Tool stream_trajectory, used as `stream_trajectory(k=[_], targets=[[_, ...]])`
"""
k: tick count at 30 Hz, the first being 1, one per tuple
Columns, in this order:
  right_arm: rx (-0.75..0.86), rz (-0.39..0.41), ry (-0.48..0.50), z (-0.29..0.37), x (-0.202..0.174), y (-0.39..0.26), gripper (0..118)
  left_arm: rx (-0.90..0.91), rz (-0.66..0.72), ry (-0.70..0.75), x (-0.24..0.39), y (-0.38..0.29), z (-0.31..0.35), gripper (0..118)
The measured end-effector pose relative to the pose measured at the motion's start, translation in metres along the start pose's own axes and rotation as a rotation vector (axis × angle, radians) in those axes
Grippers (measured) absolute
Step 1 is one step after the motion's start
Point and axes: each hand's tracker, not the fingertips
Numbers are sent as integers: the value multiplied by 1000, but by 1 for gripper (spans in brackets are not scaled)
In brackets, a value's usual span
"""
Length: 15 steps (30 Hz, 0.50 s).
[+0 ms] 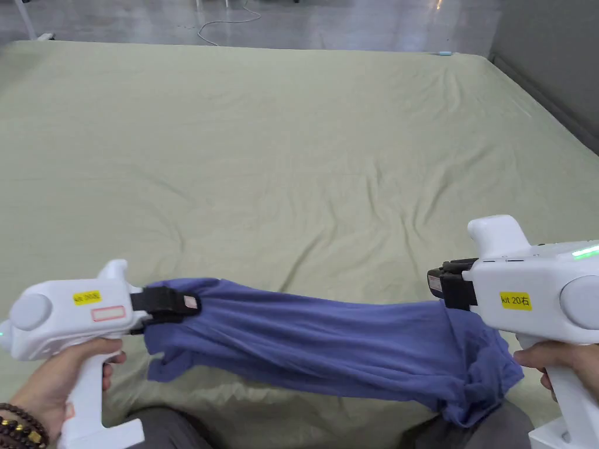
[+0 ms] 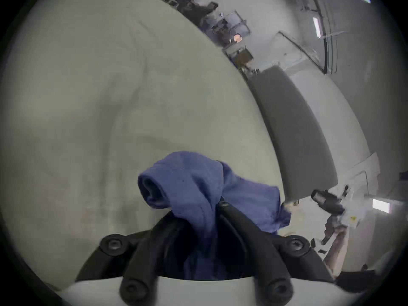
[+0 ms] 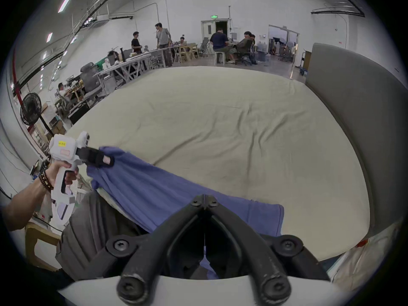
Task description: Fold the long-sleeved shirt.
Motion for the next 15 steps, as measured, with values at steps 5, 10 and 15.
stream_trajectory(k=[5,10,15], targets=[[1,10,-7,1,2,0,0,57,-32,97,-11,26,53,7],[-4,16,-3,0,2,0,0,120,66,272,-46,47,119,7],[-6,26,5,-3,0,2,0,130,55,169,-32,48,139,7]])
